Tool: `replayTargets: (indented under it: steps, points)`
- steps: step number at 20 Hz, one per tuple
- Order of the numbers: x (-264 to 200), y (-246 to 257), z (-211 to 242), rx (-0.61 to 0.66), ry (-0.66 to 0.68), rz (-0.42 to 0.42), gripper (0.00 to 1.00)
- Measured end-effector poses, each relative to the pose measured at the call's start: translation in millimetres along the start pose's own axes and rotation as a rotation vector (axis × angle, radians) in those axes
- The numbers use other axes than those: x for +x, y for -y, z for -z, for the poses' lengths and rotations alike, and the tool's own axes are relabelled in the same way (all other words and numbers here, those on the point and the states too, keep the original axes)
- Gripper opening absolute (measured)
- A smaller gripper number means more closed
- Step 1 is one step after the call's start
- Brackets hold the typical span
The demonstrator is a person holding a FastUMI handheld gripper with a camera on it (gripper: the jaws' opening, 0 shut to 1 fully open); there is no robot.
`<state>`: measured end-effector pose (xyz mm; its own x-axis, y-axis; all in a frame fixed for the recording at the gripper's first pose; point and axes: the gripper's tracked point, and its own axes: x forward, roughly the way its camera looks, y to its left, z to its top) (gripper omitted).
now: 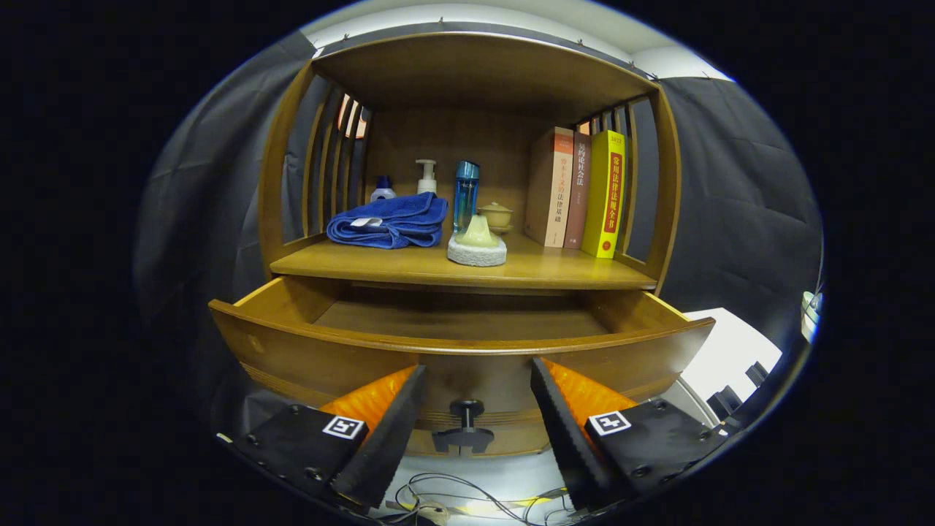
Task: Pull open the drawer, take out the items inside it, and place them on the countertop above the cabinet.
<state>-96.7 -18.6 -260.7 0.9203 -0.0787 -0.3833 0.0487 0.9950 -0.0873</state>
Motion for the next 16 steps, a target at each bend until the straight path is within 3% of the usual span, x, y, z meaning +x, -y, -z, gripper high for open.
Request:
replayTargets:
  steps: [10,16]
  points:
    - [60.4,-16.4,1.2,0.020,-0.055,-0.008,0.96]
    - [96.1,-17.7,-5.8,0.004,-0.056,0.036,0.96]
